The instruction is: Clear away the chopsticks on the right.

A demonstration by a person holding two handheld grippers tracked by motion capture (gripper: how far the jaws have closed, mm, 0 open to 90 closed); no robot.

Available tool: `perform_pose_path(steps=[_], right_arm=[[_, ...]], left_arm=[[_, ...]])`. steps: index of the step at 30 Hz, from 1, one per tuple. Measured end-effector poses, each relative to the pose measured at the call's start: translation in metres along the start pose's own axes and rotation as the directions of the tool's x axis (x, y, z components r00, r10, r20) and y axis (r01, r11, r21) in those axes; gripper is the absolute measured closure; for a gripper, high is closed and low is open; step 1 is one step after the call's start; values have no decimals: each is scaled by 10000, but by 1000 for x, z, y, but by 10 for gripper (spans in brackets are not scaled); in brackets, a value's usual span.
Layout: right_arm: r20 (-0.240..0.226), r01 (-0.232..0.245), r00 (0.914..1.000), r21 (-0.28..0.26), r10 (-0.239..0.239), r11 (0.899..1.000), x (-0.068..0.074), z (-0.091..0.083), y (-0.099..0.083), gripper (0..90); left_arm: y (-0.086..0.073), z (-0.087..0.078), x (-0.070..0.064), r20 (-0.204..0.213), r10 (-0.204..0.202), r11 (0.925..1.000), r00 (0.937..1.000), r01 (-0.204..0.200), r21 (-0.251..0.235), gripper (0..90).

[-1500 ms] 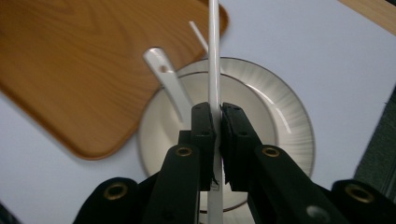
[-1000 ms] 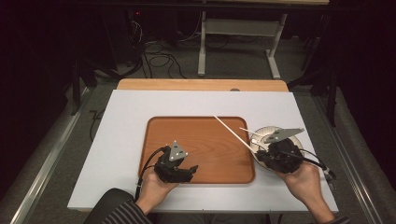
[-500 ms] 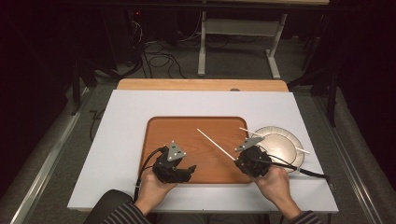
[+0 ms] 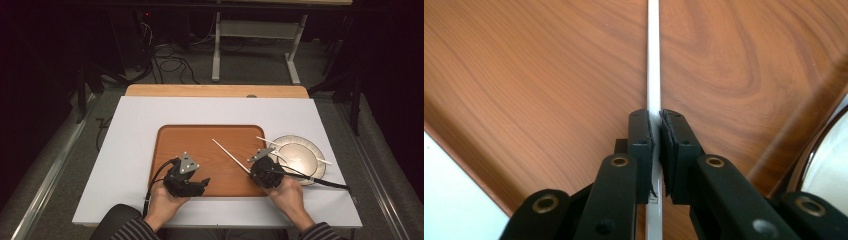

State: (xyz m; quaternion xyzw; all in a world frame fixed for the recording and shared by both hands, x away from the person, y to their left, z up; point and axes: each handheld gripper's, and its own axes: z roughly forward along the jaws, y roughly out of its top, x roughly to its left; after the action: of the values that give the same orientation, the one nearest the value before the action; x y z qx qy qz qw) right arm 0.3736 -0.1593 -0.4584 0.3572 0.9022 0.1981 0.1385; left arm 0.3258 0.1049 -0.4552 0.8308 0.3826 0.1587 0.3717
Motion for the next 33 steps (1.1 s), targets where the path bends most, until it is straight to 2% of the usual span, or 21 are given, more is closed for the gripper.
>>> perform_pose_path(steps=[7, 10, 14, 16, 17, 19, 25, 33], right_arm=[[-68, -223, 9997, -87, 222, 9997, -3, 0, -2, 814], [143, -162, 9998, -79, 163, 9998, -4, -1, -3, 826], [532, -331, 9980, -34, 333, 9994, -5, -2, -6, 848], [572, -368, 9977, -35, 369, 9993, -6, -2, -6, 847], [523, -630, 9966, -57, 632, 9980, -9, -2, -7, 848], [504, -702, 9962, -78, 705, 9975, -10, -2, -7, 848], [758, -951, 9926, -15, 950, 9955, -11, -3, -10, 837], [1019, -955, 9903, 32, 947, 9954, -12, -4, -12, 825]], left_arm=[[0, 1, 0, -14, -14, 10000, 10000, 14, 48, 344], [0, 0, 1, -26, -13, 10000, 10000, 13, 35, 345], [-1, -1, 1, -29, -39, 10000, 10000, 39, 29, 345], [-1, -2, 1, -29, -52, 10000, 10000, 52, 15, 344], [-1, -2, 1, -31, -62, 10000, 10000, 62, 4, 344], [-2, -2, 1, -43, -49, 10000, 10000, 50, 9, 344], [-2, -3, 1, -93, -32, 10000, 10000, 32, -13, 344], [-2, -3, 4, -174, -129, 9999, 9998, 128, -25, 344]])
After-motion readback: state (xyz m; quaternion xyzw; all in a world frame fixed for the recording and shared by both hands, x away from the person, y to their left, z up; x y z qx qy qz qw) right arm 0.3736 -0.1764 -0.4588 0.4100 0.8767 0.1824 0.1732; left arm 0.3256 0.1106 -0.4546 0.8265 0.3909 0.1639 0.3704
